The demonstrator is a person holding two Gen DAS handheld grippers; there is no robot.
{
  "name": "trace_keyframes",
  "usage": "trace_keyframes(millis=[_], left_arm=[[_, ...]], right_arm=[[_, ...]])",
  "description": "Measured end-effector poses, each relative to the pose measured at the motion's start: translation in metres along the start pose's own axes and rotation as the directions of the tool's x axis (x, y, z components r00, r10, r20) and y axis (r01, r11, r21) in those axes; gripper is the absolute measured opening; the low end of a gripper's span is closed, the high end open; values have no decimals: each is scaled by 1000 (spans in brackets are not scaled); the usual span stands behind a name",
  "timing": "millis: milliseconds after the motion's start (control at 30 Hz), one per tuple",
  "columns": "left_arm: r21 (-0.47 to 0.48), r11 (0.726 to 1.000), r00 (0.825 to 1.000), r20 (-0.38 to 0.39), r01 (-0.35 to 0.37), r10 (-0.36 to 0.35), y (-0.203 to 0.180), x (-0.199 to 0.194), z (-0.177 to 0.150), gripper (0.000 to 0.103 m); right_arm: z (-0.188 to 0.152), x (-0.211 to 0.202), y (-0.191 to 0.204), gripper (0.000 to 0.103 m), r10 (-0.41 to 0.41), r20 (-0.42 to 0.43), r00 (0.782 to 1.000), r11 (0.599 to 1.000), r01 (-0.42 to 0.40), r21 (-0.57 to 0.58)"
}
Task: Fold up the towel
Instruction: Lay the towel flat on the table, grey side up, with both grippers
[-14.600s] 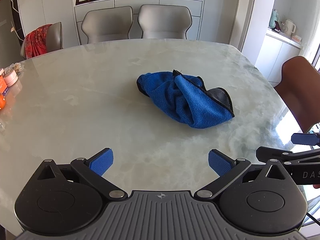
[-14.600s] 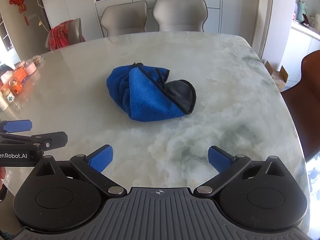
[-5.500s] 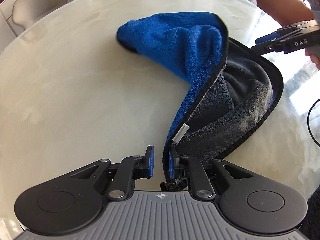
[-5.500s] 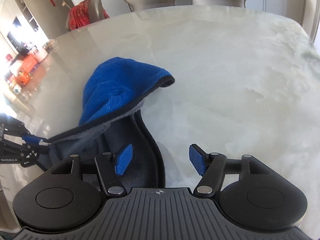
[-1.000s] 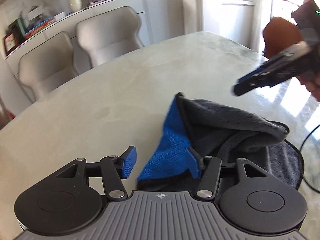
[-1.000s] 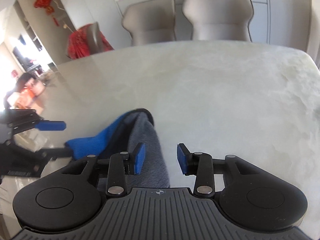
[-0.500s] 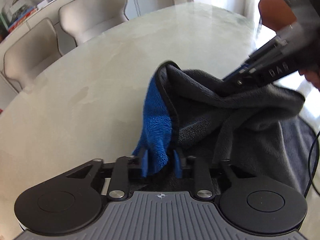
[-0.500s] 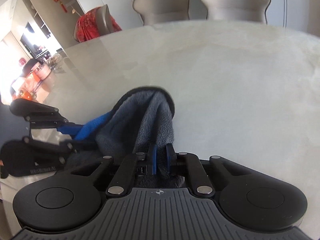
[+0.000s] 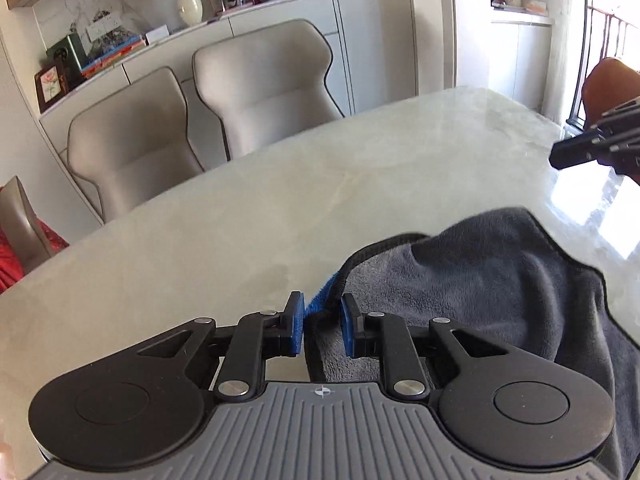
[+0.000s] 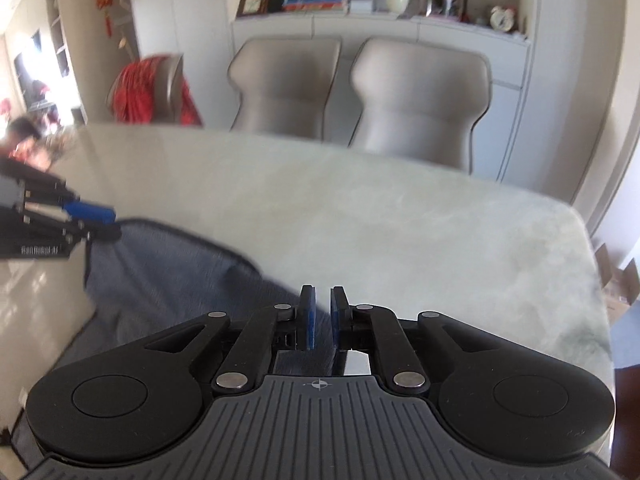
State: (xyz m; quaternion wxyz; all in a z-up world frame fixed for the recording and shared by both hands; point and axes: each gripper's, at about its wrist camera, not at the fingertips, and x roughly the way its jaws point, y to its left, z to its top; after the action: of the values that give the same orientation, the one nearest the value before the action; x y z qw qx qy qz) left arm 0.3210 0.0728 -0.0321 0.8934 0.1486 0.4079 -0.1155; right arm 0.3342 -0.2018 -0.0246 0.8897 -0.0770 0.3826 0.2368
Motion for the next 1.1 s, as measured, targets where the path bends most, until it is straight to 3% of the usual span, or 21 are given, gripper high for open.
trace_keyframes(millis=[100, 200, 267, 433, 600, 700, 767, 867, 967, 1100], left_arm=[[-31, 999, 999, -51, 11, -12, 8, 5, -16, 19], [-40, 999, 997, -71, 21, -24, 10, 8, -24, 19], [-39, 999, 997, -72, 24, -27, 12, 10, -24, 20], [-36, 998, 996, -62, 57, -59, 22, 21, -13, 46], [-66, 996, 993, -95, 65, -71, 25, 40, -8, 46], [-54, 996, 990, -118, 68, -74, 23, 51, -8, 46], [-44, 997, 989, -128, 66, -71, 22, 54, -10, 46], [-42, 996, 988, -133, 72, -77, 21, 56, -11, 46], [-36, 997, 987, -143, 73, -78, 21, 59, -12, 48], [-35, 997, 986, -150, 74, -79, 23, 63, -13, 49]], right_arm=[[0, 22, 3, 13, 4, -40, 999, 1000, -4, 17], [4, 39, -2, 29, 17, -64, 998, 999, -13, 50], [9, 54, -6, 30, 35, -85, 996, 997, -29, 66], [16, 67, -10, 33, 74, -95, 993, 994, -66, 84], [9, 72, 1, 34, 160, -148, 976, 984, -146, 97], [-8, 60, 21, 34, 221, -152, 963, 975, -220, 18], [-21, 56, 32, 34, 252, -197, 947, 966, -257, 2], [-39, 49, 47, 34, 263, -233, 936, 958, -282, -49], [-37, 45, 42, 34, 274, -235, 932, 958, -286, -16], [-13, 38, 15, 34, 257, -135, 957, 966, -251, 61]])
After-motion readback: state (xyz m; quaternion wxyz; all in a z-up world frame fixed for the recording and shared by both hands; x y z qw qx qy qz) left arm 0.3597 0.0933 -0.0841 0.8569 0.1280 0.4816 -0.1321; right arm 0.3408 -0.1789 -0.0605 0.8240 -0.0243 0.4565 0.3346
